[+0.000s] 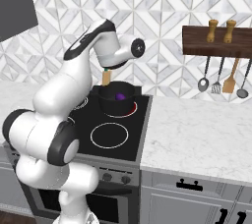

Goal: Put the broccoli and eggplant in the pot. Retrieve the spatula and lightly stir the vegetables in the pot.

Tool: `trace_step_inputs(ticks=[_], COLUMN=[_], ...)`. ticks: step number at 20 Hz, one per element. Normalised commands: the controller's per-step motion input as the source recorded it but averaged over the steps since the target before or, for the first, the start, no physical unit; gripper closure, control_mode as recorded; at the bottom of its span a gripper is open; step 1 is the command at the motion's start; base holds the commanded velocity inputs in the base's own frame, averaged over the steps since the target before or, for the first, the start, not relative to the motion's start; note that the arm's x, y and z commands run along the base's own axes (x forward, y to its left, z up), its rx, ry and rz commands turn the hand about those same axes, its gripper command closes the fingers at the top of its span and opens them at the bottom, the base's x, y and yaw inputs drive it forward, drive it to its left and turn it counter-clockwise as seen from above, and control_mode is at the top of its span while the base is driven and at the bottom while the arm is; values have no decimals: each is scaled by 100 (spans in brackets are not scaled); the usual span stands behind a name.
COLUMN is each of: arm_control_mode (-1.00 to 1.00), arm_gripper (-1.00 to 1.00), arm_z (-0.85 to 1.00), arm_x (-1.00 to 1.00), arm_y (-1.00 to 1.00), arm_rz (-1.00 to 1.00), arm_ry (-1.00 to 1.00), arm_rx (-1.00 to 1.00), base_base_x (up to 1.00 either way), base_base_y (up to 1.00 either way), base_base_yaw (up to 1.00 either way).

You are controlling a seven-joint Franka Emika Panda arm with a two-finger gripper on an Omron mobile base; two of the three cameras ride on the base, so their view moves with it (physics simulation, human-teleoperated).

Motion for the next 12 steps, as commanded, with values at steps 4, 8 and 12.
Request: trace_step_inputs(ticks=[4,8,12], arm_control_mode=[-100,-100,-100], arm_gripper=[100,100,100], arm_z=[-27,-9,-23], arm_x=[35,20,2], arm_y=[0,0,0], arm_rz=[-2,-3,-2], arm_ry=[2,2,1], arm_rx=[-6,-3,-4], base_base_x=[0,0,0], base_base_y=[0,0,0], base_base_yaw=[0,0,0])
